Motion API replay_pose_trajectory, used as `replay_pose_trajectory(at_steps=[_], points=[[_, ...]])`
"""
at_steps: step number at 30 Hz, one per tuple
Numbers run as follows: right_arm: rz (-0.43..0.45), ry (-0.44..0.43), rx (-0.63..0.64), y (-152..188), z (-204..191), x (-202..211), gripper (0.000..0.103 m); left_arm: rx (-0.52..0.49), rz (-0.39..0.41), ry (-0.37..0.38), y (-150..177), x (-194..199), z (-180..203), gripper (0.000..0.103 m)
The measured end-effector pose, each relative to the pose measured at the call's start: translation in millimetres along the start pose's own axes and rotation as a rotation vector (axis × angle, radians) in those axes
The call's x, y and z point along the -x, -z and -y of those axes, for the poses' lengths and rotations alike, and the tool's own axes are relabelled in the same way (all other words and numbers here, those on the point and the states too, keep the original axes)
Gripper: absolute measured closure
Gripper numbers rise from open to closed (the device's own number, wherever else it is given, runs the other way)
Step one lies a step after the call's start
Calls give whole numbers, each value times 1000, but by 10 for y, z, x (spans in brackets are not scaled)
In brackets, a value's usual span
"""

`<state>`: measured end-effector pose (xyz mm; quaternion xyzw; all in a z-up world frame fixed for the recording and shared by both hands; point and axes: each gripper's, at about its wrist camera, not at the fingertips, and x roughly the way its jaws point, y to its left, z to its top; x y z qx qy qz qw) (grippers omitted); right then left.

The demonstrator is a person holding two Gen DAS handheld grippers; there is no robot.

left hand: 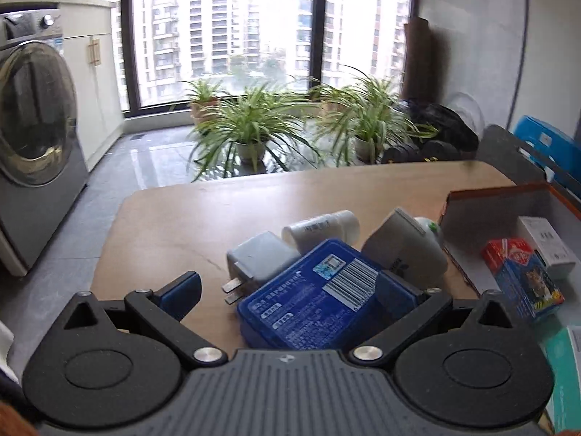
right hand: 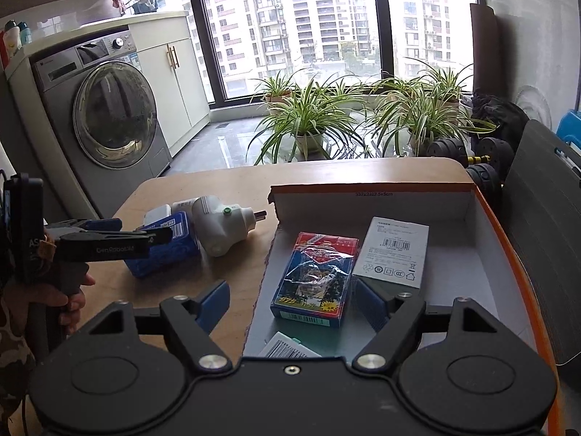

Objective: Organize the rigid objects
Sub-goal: 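Grasp the blue box with the left tool while the right tool grasps the white diffuser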

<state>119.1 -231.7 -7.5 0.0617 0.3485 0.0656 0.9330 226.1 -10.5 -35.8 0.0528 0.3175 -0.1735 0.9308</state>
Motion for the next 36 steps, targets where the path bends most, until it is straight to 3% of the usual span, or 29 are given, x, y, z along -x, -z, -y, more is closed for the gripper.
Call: replay_pose_trajectory(at_steps=[3,6,10,12,16,20,29,33,36], points=[[4,13,-10,10,51,8,13,-98,-83,128,67,-47,99,0],[4,16,-29,15,96,-14,13,-179,-84,186,184,36,223,0],[1,8,-31,1,80,-57,13,-133,-45,79,169,-19,224,0],[2,-2,-19,-8,51,-66,13,-128,-30,75,82,-108,229,0],[-5,-15,-10,-66,29,-106,13,-245,-81,89,81,-245,296,6],[-13,-59,-2,-174,-35,-213,13,-131,-68,128,100,-150,150,41],[-75,-182,17,-445,-434,-727,12,28,-41,23,346,401,40,41],[-64,-188,221,-527,-683,-948,10,92,-41,-2,505,696,-23,41],[-74,-216,444,-552,-864,-1097,9,107,-36,-6,609,808,-60,41]])
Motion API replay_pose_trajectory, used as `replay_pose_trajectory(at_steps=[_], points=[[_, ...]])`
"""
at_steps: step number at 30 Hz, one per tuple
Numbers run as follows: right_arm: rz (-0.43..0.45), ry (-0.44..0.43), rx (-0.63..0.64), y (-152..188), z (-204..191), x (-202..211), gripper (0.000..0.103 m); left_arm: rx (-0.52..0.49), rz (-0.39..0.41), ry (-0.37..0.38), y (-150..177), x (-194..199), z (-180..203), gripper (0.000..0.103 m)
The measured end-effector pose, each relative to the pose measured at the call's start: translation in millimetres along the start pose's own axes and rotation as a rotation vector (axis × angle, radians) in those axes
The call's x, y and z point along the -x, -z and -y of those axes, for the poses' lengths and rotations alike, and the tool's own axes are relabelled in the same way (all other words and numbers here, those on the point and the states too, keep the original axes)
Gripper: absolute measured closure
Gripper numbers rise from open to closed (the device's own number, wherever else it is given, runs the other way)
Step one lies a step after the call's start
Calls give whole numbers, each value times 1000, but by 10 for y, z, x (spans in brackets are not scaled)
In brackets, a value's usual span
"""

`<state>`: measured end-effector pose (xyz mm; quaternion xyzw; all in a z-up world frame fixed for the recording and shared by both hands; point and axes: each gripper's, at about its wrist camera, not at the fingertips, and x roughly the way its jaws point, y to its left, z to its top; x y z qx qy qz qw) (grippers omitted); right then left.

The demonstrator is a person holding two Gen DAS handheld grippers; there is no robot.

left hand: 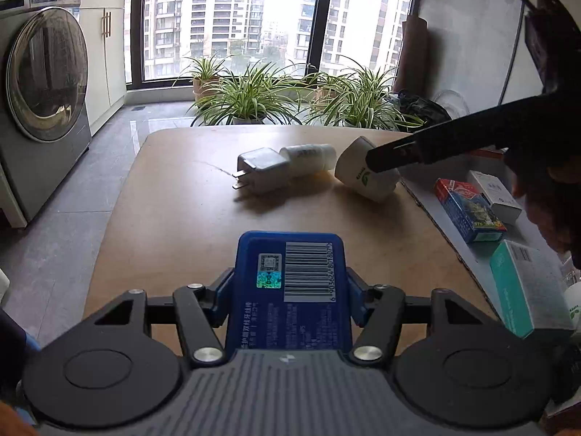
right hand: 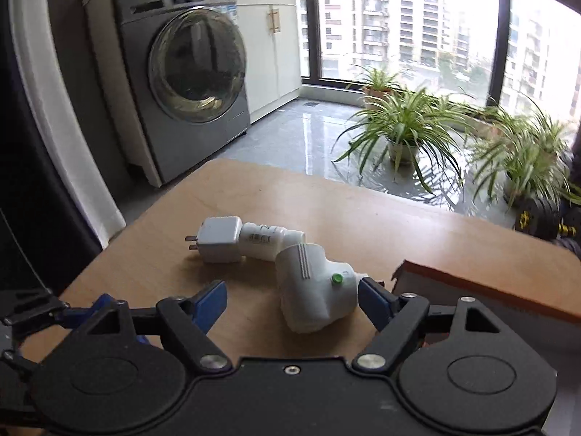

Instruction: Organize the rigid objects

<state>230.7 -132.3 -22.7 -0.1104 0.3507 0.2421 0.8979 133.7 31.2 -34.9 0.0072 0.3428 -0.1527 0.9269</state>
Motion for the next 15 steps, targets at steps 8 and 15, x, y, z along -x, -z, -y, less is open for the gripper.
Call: replay_pose_trajectory(at_steps=[8,15], points=[[-110,-18,495,-47,-121,-362,9,60,16,0,127,55,-168,41],[-156,-72,418,-66,56,-615,30,56,46,-24,147,25,-192,41]])
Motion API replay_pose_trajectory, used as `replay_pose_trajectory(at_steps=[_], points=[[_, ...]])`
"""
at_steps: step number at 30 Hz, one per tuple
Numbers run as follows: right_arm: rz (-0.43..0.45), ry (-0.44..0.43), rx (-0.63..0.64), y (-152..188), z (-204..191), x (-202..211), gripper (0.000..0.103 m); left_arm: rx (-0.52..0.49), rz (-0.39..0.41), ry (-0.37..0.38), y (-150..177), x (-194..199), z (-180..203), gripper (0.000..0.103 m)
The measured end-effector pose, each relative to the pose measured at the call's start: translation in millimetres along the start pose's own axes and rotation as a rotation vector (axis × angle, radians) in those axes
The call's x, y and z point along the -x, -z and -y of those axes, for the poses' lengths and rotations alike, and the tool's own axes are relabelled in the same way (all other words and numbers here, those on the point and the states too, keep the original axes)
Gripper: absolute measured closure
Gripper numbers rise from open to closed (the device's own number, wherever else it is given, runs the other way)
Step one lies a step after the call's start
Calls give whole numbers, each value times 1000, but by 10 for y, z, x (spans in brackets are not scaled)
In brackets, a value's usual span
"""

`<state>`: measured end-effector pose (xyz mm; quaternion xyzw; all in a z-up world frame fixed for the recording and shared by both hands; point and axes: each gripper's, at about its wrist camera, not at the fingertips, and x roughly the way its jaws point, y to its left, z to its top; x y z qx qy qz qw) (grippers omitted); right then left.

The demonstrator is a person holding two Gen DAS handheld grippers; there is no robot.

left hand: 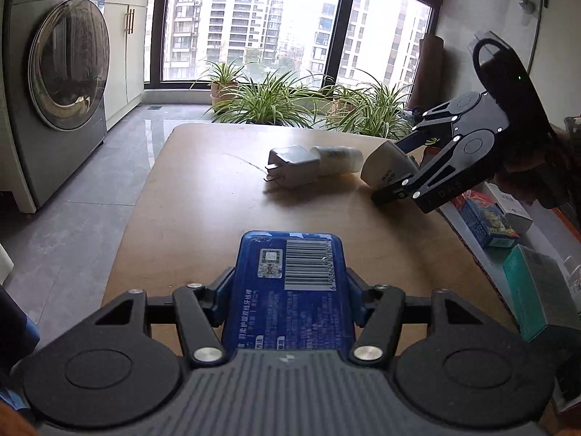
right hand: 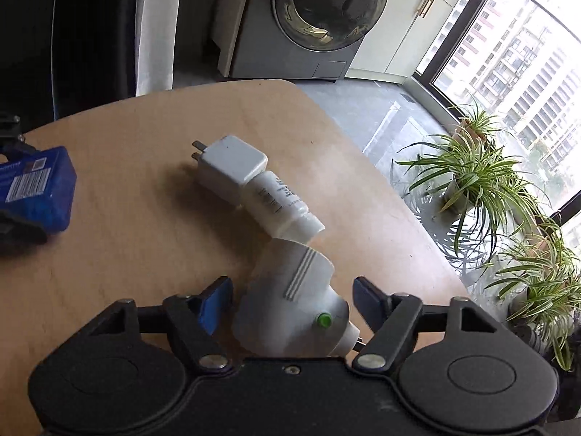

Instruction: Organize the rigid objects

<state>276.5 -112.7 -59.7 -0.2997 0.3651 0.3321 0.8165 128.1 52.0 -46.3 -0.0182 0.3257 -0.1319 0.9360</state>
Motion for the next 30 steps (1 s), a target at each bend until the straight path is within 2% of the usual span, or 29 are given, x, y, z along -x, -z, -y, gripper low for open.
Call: replay_pose_trajectory(at_steps=[4,6,11,17,23,30], points=[[25,31,-140,64,50,86,29,-6,15,-20,21,4,22,41],[69,21,-230,126,77,232,30,7,18,-23,20,9,14,41],[186,7,-395,243,39,740,30,18,40,-20,-11,85,58,42],[307,33,-526,408,-225,1442,30,29,57,-20,-50,277,225,42],[345,122,-652,775,-503,2007,30,-11,78,-18,-103,533,579,42],[341,284,-786,1323,-552,2574,30,-38,94,57,-188,730,1099,42]])
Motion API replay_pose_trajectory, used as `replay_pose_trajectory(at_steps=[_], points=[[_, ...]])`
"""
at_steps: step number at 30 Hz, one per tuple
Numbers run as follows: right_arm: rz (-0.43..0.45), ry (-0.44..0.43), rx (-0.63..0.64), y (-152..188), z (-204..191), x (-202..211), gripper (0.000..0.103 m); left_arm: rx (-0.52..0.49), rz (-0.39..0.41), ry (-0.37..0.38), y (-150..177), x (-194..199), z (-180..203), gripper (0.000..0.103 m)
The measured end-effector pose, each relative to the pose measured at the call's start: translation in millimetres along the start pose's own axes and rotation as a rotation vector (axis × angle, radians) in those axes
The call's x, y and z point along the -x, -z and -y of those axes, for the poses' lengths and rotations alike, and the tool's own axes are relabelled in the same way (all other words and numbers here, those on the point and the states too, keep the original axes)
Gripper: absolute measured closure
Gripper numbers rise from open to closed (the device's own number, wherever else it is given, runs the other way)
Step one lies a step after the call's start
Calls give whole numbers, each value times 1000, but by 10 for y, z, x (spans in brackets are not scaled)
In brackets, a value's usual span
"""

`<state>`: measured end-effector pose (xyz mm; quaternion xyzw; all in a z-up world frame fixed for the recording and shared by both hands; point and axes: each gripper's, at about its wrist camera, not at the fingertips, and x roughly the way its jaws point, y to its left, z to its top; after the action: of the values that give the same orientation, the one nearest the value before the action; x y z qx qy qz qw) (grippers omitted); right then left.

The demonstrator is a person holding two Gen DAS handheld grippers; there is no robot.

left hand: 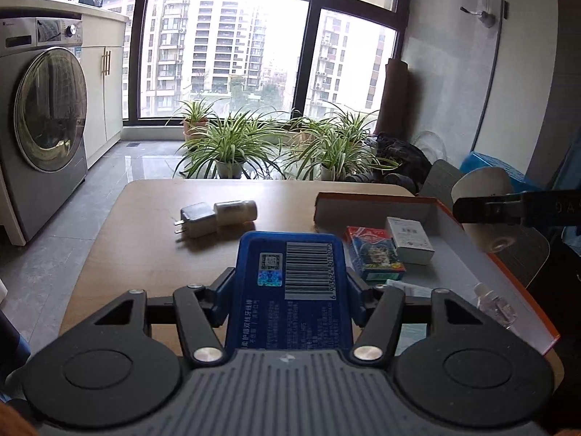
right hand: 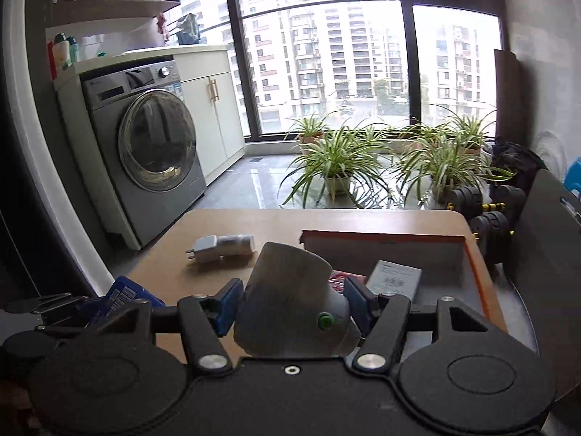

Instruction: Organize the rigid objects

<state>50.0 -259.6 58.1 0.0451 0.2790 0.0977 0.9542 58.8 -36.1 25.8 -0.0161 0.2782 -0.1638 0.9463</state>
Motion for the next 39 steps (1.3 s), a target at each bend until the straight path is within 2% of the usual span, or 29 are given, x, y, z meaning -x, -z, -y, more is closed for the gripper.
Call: replay_pose_trajectory(at_steps=[6,12,21,39], points=[[55,111,-48,62,368,414,29,-43,18,81,-150,-12,488,42],[83,138,-95,140,610,605,29,-50,15,125,-277,-154,810,42],[88,119,-142,168,736,557,29,-78,-12,94,-329,-279,1048,42],[79,103,-144,176,735,489,29,-67,-42,17,-362,-334,1103,41]])
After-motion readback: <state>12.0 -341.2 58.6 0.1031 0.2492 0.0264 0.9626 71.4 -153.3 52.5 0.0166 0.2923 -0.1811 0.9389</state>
